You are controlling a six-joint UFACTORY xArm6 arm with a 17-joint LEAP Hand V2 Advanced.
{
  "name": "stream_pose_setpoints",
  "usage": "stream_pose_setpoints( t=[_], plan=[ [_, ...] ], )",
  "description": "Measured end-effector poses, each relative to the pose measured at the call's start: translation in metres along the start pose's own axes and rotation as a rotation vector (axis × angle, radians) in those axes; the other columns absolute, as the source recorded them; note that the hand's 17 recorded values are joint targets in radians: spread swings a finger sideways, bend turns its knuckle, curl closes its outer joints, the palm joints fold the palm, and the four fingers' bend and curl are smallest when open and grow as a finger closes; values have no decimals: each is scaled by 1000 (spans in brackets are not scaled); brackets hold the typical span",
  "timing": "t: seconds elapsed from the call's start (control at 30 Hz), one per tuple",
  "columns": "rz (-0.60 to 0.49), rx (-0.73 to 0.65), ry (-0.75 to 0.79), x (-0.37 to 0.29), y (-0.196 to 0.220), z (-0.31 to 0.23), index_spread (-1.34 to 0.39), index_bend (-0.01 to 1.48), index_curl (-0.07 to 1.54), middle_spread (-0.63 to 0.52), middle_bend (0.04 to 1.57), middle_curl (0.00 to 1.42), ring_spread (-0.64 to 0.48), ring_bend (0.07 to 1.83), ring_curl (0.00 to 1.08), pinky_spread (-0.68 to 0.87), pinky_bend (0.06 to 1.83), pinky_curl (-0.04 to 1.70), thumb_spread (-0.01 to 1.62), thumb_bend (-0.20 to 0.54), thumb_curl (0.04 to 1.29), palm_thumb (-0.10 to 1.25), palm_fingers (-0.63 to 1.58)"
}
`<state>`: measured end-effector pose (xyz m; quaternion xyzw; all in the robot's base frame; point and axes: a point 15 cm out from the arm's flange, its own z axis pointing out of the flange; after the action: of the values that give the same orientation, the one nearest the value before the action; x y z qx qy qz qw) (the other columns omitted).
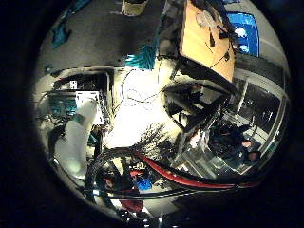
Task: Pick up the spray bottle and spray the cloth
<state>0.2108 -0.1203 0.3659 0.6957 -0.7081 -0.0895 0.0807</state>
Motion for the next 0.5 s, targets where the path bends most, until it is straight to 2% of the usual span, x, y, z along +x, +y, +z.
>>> stream_pose_setpoints(
  t=[0.5],
  plan=[
    [-11, 34, -88, -1, -2, 5, -401, 195, 381, 27, 183, 289, 175, 190, 198, 377, 194, 312, 1230, -14, 228, 490, 218]
  ],
)
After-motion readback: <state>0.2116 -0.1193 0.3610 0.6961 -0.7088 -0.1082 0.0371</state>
